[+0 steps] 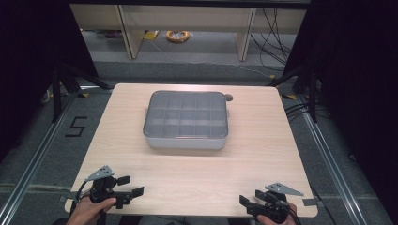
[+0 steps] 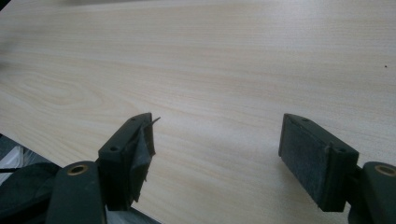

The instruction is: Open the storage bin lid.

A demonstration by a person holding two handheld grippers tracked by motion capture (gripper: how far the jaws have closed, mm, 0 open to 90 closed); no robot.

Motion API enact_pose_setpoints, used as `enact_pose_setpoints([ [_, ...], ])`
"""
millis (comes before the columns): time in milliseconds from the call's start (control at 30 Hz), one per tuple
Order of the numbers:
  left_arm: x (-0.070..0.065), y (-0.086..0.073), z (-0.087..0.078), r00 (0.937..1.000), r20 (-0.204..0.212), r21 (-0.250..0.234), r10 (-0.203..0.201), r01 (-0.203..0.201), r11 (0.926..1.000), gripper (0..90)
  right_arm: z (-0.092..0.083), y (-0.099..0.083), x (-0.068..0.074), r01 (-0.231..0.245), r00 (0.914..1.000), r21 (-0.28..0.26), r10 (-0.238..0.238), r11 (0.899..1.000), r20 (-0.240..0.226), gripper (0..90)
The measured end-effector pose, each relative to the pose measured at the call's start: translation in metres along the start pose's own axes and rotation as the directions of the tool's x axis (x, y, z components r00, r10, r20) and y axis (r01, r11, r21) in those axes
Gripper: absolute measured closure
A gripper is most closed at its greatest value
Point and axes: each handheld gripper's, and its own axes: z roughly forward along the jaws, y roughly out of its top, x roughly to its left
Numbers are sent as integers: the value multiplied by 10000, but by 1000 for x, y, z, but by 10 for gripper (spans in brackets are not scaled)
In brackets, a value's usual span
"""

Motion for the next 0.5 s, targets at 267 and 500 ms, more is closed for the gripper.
enact_pose_setpoints([
  [267,-2,1,-2,9992,-326,-234,234,-242,9994,145,1,-1,3,-413,9991,75,414,9991,-99,274],
  [500,-2,2,-2,9997,-194,-244,152,-156,9996,146,0,0,-1,-179,9996,32,179,9998,-226,274],
])
